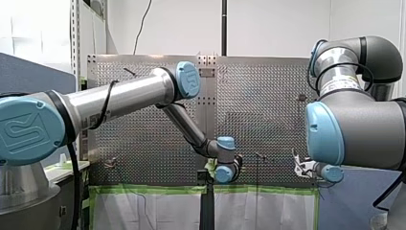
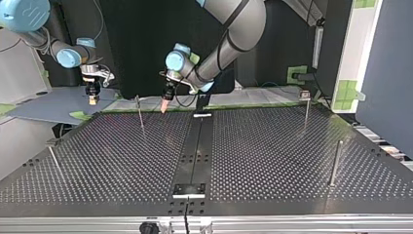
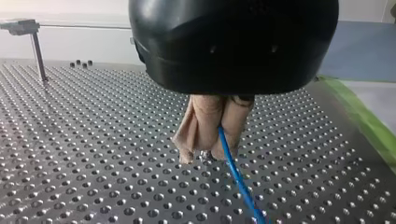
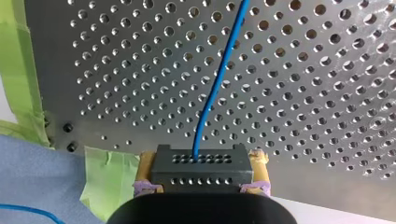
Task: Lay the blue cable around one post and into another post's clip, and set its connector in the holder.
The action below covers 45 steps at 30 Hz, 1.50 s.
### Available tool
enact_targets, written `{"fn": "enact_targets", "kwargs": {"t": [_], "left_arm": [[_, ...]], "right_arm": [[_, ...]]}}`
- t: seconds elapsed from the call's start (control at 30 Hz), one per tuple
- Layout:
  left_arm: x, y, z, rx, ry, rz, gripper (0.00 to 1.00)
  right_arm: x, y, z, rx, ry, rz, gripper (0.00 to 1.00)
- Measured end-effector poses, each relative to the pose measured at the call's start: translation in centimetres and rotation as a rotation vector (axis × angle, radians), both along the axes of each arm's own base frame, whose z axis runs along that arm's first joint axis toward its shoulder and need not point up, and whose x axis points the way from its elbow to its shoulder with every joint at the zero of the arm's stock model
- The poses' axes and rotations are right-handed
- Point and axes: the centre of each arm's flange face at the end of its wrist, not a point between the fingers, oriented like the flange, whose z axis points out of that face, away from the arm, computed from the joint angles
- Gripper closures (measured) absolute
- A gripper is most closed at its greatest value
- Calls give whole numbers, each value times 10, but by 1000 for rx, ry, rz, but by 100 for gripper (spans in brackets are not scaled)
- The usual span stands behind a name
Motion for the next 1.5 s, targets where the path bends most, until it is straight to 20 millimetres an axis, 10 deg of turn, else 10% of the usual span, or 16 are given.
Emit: {"fn": "enact_targets", "kwargs": {"t": [0.27,0.3,0.33,0.4,1.07,1.5], "left_arm": [[4,1,3,9,11,2,70],[4,1,2,11,14,2,40],[3,1,2,14,18,0,40],[1,0,1,19,26,-7,1],[-26,-8,-6,213,106,-198,1],[-56,-10,25,280,128,-326,1]], "right_arm": [[0,-3,2,-4,-3,-1,100],[0,-3,2,-4,-4,-1,100],[0,-3,2,-3,-4,-1,100],[0,-3,2,-3,-6,-1,100],[3,-2,1,3,-11,11,100],[8,0,1,6,-15,26,100]]}}
